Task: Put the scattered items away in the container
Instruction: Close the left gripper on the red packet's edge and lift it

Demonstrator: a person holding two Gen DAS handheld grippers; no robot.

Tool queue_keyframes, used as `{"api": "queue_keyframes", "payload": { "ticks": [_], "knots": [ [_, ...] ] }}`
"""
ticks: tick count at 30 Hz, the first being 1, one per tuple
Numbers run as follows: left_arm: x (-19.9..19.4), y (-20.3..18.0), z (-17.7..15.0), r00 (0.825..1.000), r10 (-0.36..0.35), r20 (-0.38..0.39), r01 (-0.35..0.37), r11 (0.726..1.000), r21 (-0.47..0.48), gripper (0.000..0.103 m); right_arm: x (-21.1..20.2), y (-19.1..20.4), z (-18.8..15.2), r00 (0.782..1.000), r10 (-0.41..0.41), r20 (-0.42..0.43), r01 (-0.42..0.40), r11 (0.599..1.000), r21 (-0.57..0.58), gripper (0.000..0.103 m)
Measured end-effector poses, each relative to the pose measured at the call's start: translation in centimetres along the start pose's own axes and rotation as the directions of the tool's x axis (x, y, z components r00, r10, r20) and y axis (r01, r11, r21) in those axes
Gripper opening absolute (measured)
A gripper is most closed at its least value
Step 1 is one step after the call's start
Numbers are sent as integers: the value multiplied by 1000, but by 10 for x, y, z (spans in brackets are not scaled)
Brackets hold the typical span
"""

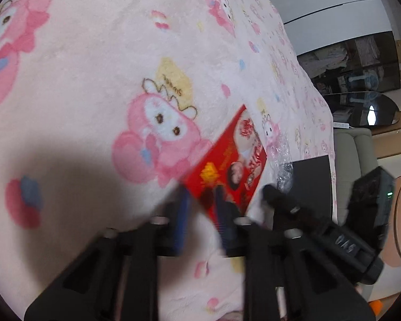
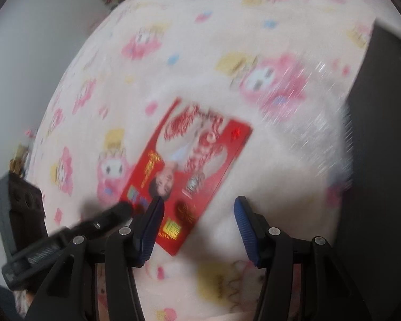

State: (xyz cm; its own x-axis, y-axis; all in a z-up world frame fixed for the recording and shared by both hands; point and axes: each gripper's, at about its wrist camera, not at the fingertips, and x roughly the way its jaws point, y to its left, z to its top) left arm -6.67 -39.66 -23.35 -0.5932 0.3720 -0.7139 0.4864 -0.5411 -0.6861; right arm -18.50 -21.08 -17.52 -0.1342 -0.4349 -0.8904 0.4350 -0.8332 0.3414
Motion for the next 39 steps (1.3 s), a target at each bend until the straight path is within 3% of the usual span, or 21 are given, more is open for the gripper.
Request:
{"api": "queue_keyframes", "payload": {
  "ticks": [3,7,9,12,13,16,21,25,30,32,36,39],
  "knots": [
    [-15,0,1,999,-8,36,8,1000,3,4,-7,-2,8,998,-47,43,48,999,-7,52],
    [-53,15,3,991,72,109,-73,997,5,4,0,-4,15,998,-63,28,63,998,-14,51],
    [-62,27,8,992,85,96,-86,996,1,5,4,-4,19,997,-70,34,71,997,-12,52],
    [-58,46,12,997,64,41,-63,997,-41,28,14,2,31,998,-52,21,53,998,-22,52],
    [-55,51,10,999,41,30,-39,997,-62,31,20,9,36,999,-41,21,41,999,-28,53],
    [-50,50,2,999,25,32,-23,997,-74,35,38,29,49,1000,-28,1,28,995,-96,59],
    [-36,49,4,998,12,56,-5,993,-120,35,77,49,57,995,-75,-62,59,969,-238,64],
    [-32,37,10,998,31,60,-25,995,-92,35,73,41,48,990,64,-128,-85,983,-165,64],
    [-43,36,12,995,52,89,-43,995,-94,35,60,46,16,963,139,-233,-182,968,-173,62],
    [-44,37,11,995,57,86,-49,994,-94,35,46,50,14,970,139,-200,-179,965,-194,62],
    [-40,37,3,996,59,61,-53,994,-91,35,34,48,48,1000,4,-6,-5,977,-211,62],
    [-34,32,1,997,55,56,-50,995,-83,35,49,47,68,1000,-30,9,31,974,-226,62]
  ]
}}
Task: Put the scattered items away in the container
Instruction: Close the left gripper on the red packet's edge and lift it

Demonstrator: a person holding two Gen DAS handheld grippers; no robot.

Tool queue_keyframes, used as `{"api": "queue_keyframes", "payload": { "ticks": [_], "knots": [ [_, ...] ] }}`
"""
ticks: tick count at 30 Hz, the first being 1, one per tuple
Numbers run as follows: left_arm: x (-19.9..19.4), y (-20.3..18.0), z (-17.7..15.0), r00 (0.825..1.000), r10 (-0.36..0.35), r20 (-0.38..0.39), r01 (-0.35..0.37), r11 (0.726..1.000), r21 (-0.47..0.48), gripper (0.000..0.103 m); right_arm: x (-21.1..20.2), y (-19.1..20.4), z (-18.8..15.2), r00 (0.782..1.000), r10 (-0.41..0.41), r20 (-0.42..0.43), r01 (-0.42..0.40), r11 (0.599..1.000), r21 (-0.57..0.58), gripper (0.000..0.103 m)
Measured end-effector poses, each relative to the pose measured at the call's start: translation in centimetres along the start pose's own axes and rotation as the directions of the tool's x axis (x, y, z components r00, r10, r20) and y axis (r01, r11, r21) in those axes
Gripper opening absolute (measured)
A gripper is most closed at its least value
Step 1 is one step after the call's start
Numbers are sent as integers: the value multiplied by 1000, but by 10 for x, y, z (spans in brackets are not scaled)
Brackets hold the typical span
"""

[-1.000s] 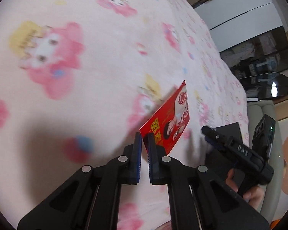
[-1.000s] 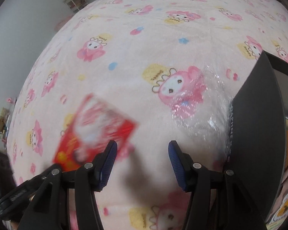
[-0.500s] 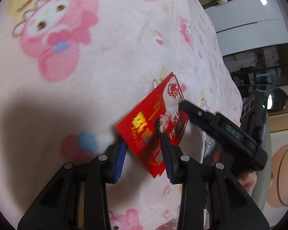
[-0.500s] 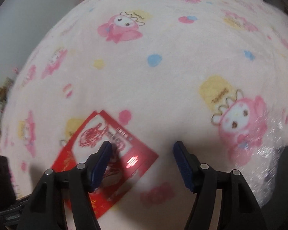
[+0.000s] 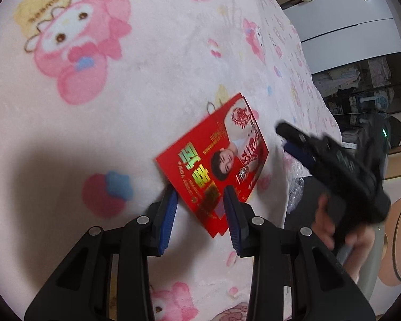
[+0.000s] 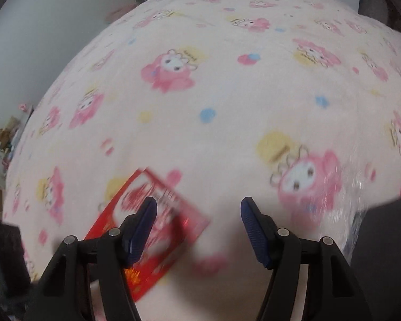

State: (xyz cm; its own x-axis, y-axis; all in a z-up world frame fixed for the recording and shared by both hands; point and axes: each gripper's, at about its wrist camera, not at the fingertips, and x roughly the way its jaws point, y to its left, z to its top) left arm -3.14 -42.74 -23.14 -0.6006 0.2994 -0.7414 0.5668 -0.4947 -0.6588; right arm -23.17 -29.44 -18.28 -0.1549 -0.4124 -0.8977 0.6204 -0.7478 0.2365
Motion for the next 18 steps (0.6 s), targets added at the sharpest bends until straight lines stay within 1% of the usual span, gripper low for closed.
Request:
{"api": "queue_keyframes", "payload": {
  "ticks": [2,4,6,8,9,11,14,16,17,18],
  "knots": [
    [3,0,3,1000,-6,4,6,1000,-7,35,18,3,3,998,33,-50,-34,999,-17,62],
    [7,0,8,1000,-18,6,18,1000,-21,35,33,8,-6,994,41,-104,-43,999,-18,63],
    [8,-1,12,1000,-23,11,23,999,-25,35,43,9,-13,991,66,-118,-67,998,-2,63],
    [6,-1,15,999,-27,21,27,999,-19,35,44,7,-18,983,136,-126,-132,990,41,65],
    [4,-2,16,999,-23,25,23,1000,-12,35,43,7,-21,975,173,-137,-167,984,60,64],
    [-1,-4,20,999,7,46,-7,1000,-2,36,37,10,-31,960,229,-159,-221,973,66,57],
    [-15,-1,26,997,30,74,-29,1000,-5,43,23,20,-56,939,282,-197,-278,959,47,55],
    [-20,3,27,997,44,63,-44,999,-1,45,12,29,-78,910,340,-236,-344,939,27,55],
    [-19,6,27,998,50,45,-50,999,-1,45,8,34,-89,898,355,-258,-367,930,4,55],
    [-17,9,26,999,49,17,-49,999,-4,45,1,38,-103,892,358,-277,-378,926,-21,55]
  ]
}}
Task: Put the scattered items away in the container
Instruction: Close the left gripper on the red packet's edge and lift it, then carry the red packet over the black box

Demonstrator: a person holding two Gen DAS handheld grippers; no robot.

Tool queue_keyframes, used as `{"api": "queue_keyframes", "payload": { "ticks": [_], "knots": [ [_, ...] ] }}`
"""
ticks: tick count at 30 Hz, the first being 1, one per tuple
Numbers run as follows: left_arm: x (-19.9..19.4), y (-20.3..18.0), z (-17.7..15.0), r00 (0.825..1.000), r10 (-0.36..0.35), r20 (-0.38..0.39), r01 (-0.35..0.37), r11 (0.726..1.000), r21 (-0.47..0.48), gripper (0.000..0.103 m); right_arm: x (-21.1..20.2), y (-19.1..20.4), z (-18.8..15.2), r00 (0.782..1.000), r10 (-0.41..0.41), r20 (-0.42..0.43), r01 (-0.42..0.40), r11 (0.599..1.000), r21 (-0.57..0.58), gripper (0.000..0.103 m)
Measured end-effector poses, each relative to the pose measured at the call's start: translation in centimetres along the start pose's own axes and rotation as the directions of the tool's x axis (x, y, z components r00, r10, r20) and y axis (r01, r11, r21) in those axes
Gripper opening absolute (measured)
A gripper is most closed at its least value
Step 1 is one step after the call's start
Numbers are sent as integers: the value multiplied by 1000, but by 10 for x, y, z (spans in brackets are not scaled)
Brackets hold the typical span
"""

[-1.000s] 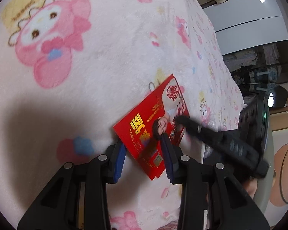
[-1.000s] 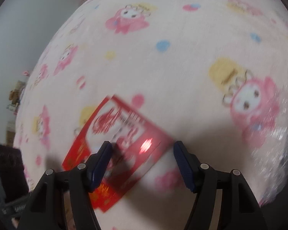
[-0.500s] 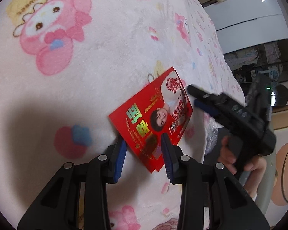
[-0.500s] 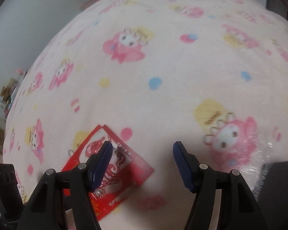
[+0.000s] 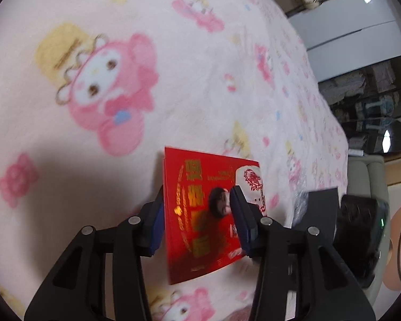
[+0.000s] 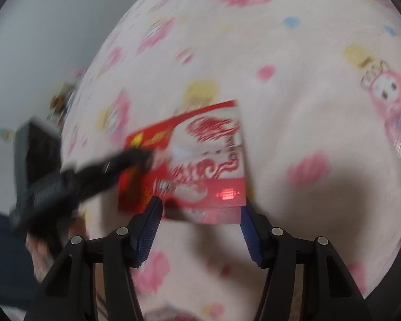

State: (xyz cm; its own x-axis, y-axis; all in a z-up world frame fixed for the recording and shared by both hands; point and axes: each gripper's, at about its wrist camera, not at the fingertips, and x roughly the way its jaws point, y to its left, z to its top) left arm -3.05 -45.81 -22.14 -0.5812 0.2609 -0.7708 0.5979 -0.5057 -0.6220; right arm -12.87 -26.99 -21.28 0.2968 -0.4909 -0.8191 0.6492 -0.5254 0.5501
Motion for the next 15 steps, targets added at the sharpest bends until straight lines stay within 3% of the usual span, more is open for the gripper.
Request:
{"api": "queue_keyframes", "payload": {
  "ticks": [4,7,11,13,15],
  "knots": [
    [-3,8,-14,1000,19,-24,-19,1000,2,45,5,7,-18,997,-79,-8,79,997,-27,55],
    [-4,10,-18,1000,24,-1,-24,1000,-9,45,5,-6,-4,987,-152,50,149,988,49,55],
    [-1,12,-16,998,57,-4,-57,998,3,45,3,-10,21,979,-125,163,114,991,75,58],
    [5,9,-17,998,62,-25,-62,998,4,45,20,-15,32,985,-114,126,104,991,83,58],
    [5,2,-21,997,65,-29,-65,998,17,45,34,-15,33,993,-88,81,81,993,89,47]
  ]
}}
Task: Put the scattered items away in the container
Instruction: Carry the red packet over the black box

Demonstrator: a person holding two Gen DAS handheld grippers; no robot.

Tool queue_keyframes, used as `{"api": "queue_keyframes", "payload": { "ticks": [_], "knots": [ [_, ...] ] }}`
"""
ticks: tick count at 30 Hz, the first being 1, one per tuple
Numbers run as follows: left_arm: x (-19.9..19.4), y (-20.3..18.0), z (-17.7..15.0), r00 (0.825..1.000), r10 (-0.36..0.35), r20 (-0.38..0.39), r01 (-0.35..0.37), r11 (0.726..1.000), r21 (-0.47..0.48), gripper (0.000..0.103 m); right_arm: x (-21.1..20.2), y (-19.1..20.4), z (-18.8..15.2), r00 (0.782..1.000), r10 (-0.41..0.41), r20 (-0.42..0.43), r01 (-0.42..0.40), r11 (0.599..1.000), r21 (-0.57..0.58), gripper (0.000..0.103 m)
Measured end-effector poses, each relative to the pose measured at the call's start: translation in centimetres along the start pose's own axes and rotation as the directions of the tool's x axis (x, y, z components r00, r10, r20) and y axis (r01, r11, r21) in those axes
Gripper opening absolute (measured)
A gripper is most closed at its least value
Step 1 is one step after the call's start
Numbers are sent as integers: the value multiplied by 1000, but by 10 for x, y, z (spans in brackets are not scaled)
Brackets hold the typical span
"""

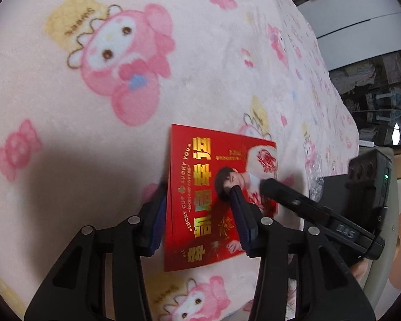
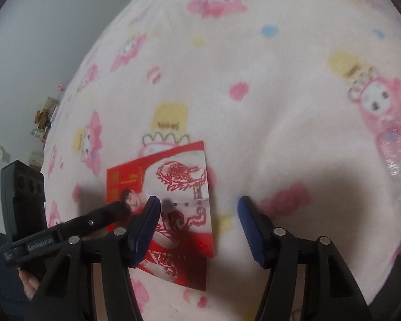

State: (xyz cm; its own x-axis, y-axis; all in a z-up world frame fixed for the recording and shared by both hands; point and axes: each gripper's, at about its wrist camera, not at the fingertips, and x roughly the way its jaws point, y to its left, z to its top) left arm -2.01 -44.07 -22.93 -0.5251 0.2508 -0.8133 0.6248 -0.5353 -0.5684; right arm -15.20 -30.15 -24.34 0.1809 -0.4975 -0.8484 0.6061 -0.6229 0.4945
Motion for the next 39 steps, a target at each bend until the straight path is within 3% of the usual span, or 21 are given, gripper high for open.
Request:
{"api": "queue_keyframes", "payload": {
  "ticks": [1,3,7,12,18,23,27,31,35,39],
  "knots": [
    [-3,-4,-3,1000,5,5,-5,1000,13,43,0,3,-5,1000,19,-5,-19,1000,0,35],
    [-13,-14,-10,999,30,32,-32,998,54,36,-6,7,-15,999,32,4,-32,999,-4,35],
    [-37,-35,-26,998,-23,51,17,993,113,32,-35,4,-37,998,48,39,-49,999,22,34],
    [-69,-79,-51,993,-92,72,74,973,218,32,-111,7,-63,984,37,176,-40,999,14,34],
    [-83,-158,-87,982,-182,43,154,918,366,33,-220,-21,-104,942,-12,335,-5,999,49,35],
    [-69,-222,-122,970,-241,-18,224,870,440,33,-287,-60,-139,908,-70,412,30,994,102,35],
    [-46,-267,-150,973,-220,-64,223,846,485,37,-325,-93,-162,885,-97,456,42,991,129,36],
    [-18,-305,-167,969,-211,-132,248,832,496,39,-347,-129,-174,882,-135,451,74,986,150,36],
    [10,-335,-180,980,-152,-132,199,823,532,39,-349,-166,-175,886,-180,428,117,979,169,36],
    [43,-349,-183,988,-89,-122,142,823,550,39,-345,-201,-177,883,-161,440,69,974,218,36]
  ]
}}
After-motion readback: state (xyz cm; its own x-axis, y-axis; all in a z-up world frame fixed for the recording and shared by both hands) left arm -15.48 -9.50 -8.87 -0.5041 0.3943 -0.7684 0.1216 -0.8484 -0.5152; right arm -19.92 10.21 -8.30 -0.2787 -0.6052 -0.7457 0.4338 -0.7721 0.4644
